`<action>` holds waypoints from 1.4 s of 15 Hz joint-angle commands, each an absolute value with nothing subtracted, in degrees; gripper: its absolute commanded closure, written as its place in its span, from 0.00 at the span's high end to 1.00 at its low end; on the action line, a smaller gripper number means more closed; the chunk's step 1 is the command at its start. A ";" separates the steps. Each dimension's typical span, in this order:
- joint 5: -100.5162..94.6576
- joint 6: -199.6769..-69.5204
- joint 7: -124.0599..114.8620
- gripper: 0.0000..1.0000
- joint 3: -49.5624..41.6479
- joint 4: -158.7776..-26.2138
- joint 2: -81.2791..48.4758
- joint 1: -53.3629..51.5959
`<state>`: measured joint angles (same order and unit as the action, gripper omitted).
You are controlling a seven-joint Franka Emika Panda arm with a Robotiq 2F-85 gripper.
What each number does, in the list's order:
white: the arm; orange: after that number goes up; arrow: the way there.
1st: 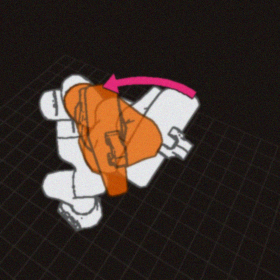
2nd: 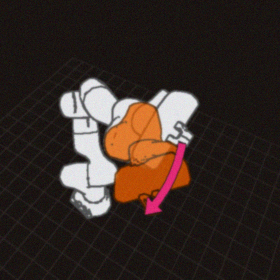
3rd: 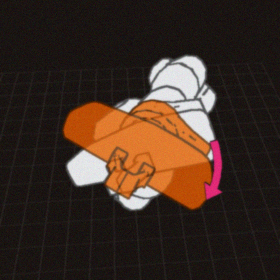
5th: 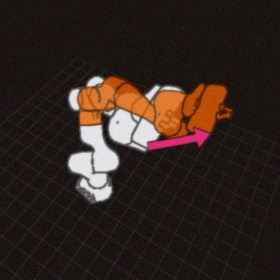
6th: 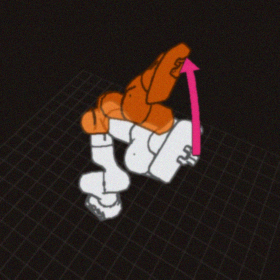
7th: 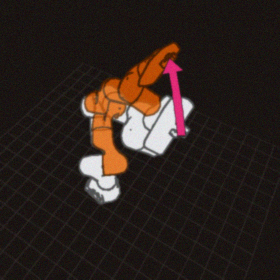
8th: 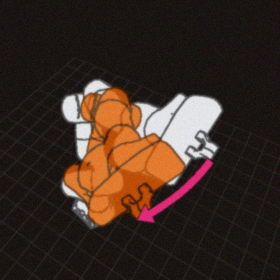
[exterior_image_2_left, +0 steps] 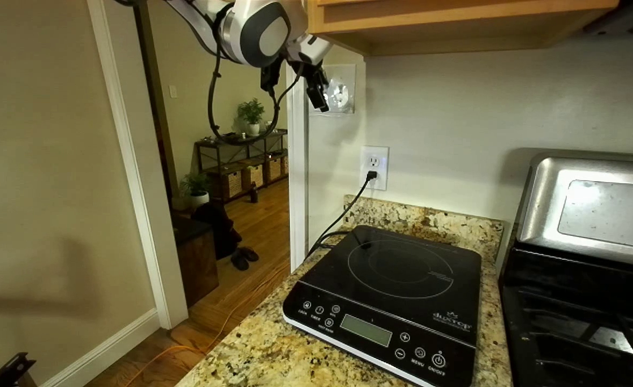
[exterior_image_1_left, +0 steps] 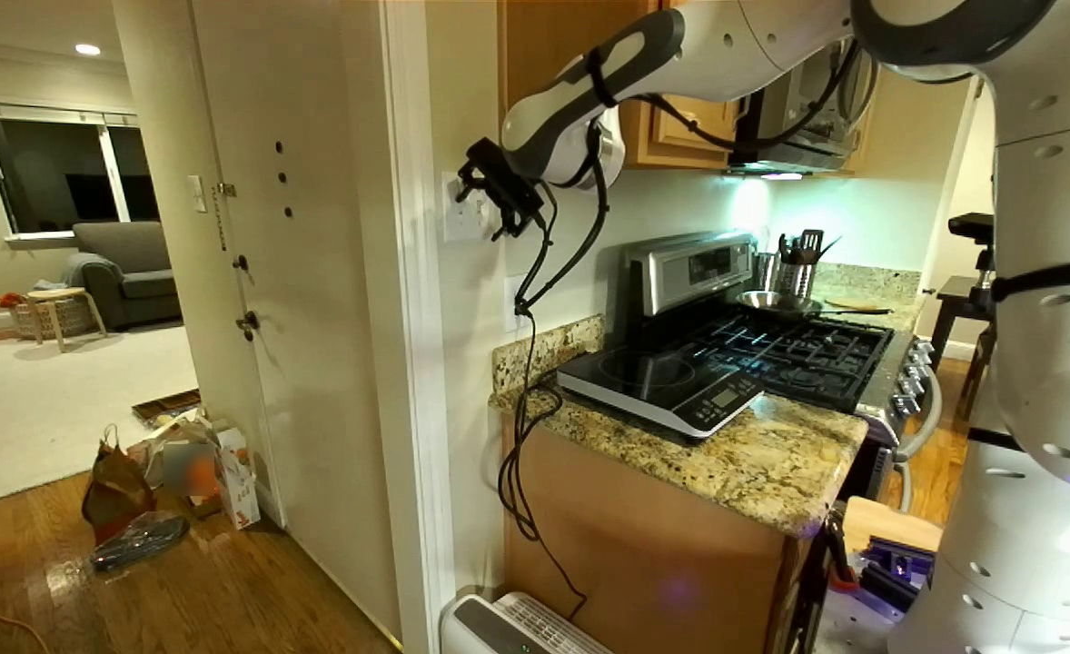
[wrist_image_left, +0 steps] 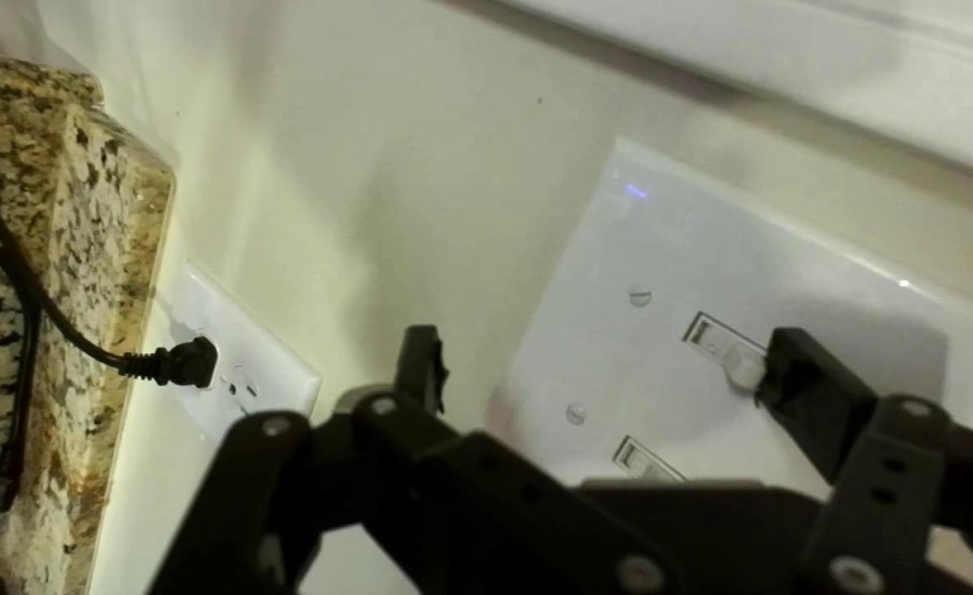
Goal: Turn off the left switch
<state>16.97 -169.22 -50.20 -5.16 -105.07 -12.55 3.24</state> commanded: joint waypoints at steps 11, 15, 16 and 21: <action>10.72 -164.93 -55.44 1.00 -8.44 -106.52 -12.77 1.58; 14.20 -163.65 -49.87 1.00 -5.52 -109.64 -8.39 2.41; 15.05 -163.45 -48.47 1.00 -4.66 -110.57 -7.19 2.51; 16.23 -155.09 -42.67 1.00 -2.60 -115.03 -0.59 2.14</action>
